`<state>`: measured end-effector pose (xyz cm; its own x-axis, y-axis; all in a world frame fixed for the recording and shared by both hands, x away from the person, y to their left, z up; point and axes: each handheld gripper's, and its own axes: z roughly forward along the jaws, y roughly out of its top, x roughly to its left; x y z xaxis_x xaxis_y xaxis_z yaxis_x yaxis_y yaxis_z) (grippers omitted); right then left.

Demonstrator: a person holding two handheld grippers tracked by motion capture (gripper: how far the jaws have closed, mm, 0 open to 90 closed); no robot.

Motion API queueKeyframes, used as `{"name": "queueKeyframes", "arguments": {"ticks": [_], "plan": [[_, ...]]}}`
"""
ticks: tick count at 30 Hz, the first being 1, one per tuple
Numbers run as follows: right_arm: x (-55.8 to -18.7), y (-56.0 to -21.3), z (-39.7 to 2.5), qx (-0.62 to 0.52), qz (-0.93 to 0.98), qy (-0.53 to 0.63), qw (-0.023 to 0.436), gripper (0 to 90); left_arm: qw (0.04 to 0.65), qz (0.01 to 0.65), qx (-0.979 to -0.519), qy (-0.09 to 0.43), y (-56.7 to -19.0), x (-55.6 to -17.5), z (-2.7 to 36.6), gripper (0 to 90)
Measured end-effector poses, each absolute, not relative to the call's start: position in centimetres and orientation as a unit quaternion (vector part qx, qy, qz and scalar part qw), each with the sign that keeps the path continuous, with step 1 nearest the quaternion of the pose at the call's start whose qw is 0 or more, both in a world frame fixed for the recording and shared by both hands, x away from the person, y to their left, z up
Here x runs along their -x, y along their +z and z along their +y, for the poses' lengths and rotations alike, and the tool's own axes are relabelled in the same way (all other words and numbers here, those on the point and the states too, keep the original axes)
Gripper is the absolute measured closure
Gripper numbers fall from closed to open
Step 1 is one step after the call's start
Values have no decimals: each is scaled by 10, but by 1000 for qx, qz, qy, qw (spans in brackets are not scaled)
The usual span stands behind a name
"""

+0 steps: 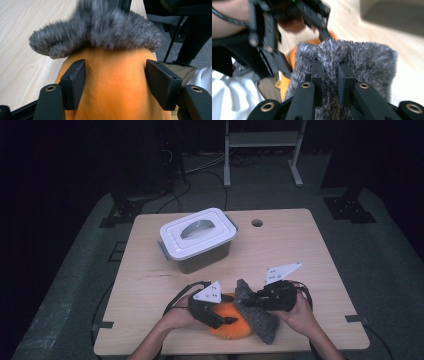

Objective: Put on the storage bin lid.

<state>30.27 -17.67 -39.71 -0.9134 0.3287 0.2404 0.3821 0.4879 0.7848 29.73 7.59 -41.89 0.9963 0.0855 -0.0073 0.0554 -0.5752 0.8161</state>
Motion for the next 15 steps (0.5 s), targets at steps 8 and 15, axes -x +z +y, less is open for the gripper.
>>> {"name": "queueKeyframes", "arguments": {"ticks": [8,15], "plan": [[-305,-410,-203,232,-869,-435,48,775,463,57,-884,10,-421,-303,83,306],[-296,-396,-271,294,-837,-461,22,776,466,60,-883,18,-418,-303,85,258]]}}
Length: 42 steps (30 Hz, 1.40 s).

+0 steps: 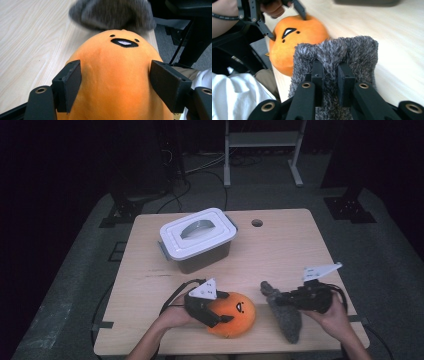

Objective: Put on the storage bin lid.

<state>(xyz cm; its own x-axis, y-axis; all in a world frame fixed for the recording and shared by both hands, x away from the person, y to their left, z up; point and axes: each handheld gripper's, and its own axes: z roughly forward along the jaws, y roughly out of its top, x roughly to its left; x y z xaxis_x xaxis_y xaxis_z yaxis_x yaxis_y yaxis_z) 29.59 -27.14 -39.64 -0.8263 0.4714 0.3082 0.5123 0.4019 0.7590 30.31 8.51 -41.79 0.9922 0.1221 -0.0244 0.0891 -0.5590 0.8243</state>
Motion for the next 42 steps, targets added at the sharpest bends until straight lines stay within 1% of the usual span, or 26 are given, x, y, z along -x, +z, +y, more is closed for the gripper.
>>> {"name": "queueKeyframes", "arguments": {"ticks": [1,2,7,9,11,15,19,23,28,31,32,35,37,40,42], "plan": [[-296,-396,-271,294,-837,-461,22,776,466,60,-883,18,-418,-303,85,252],[-292,-388,-290,307,-832,-462,6,776,465,58,-883,18,-417,-302,85,249],[-281,-372,-331,339,-822,-457,-32,776,465,60,-883,16,-417,-302,85,244],[-281,-370,-338,346,-820,-455,-38,776,465,60,-883,15,-417,-303,85,242],[-280,-369,-353,366,-820,-438,-54,776,465,60,-883,15,-417,-302,85,234],[-283,-374,-360,379,-816,-433,-57,775,465,60,-883,14,-417,-303,84,219],[-292,-393,-351,384,-825,-410,-57,776,465,58,-883,15,-416,-302,85,211],[-302,-413,-345,392,-827,-402,-33,776,465,55,-884,15,-416,-302,85,205],[-310,-431,-340,403,-824,-398,-13,770,466,52,-883,16,-415,-302,86,195],[-313,-435,-338,403,-822,-401,-3,751,468,55,-882,15,-415,-303,86,195],[-315,-439,-337,404,-820,-404,9,720,469,54,-882,15,-414,-303,87,195],[-317,-443,-335,404,-819,-408,16,669,472,54,-880,14,-413,-303,88,193],[-317,-442,-333,402,-819,-410,14,639,476,54,-878,14,-412,-303,88,192],[-315,-439,-330,398,-815,-421,9,556,483,54,-874,14,-409,-303,91,184],[-313,-436,-328,392,-811,-434,5,527,489,56,-870,17,-406,-304,93,177]]}}
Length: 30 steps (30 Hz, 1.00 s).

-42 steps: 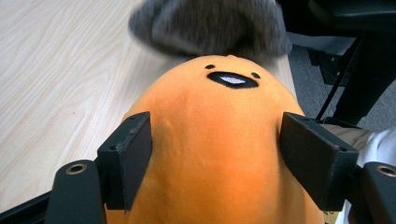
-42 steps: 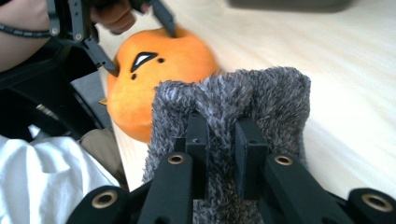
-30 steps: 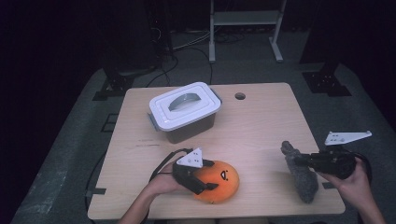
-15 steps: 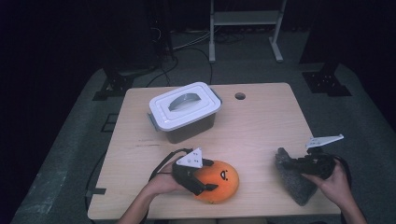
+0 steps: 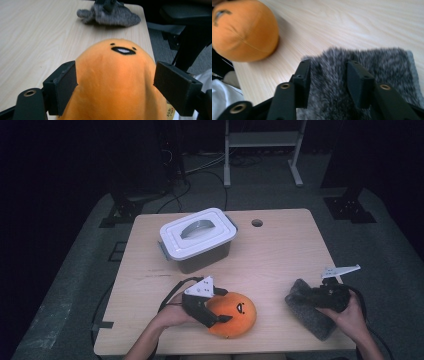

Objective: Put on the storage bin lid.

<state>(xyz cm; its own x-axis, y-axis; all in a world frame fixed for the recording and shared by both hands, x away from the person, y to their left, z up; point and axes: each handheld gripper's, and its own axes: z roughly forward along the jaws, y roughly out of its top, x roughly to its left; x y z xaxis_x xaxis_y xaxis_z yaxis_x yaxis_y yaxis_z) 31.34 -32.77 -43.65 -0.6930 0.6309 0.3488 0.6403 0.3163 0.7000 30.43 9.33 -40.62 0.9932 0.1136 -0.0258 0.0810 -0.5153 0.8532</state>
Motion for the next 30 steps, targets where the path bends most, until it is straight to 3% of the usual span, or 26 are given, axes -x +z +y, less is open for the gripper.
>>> {"name": "queueKeyframes", "arguments": {"ticks": [12,30], "plan": [[-303,-426,-311,359,-804,-473,10,460,517,93,-849,60,-386,-315,121,113],[-292,-419,-296,329,-815,-477,10,442,546,123,-820,122,-365,-329,157,96]]}}
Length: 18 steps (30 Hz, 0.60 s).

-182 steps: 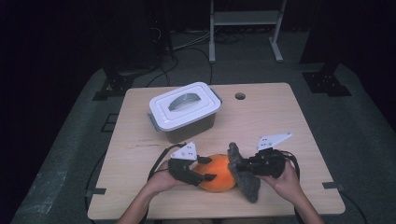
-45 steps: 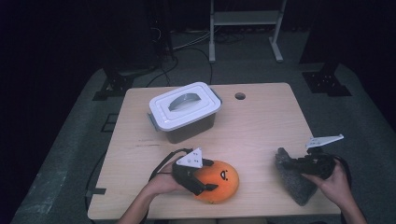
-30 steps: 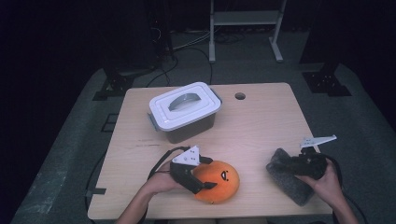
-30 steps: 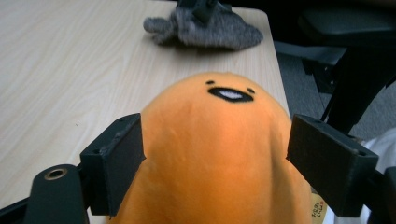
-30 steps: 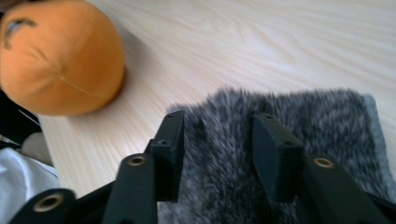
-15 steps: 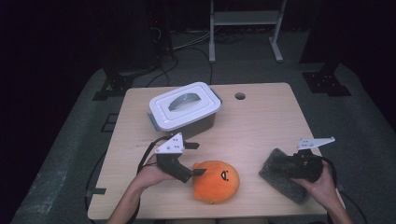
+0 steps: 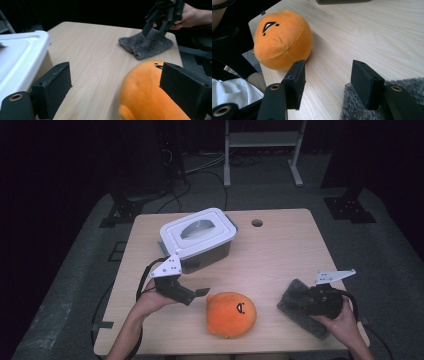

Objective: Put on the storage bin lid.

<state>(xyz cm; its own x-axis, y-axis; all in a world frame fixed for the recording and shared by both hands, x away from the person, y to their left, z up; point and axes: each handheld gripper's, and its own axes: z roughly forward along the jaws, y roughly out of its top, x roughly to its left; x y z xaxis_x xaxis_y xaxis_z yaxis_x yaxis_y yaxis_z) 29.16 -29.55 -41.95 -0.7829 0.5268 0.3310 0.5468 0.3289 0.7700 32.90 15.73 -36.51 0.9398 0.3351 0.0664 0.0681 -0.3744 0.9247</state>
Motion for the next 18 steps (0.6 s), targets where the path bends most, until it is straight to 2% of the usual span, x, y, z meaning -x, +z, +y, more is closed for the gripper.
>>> {"name": "queueKeyframes", "arguments": {"ticks": [18], "plan": [[-292,-421,-288,321,-820,-473,19,427,553,143,-802,177,-343,-388,176,131]]}}
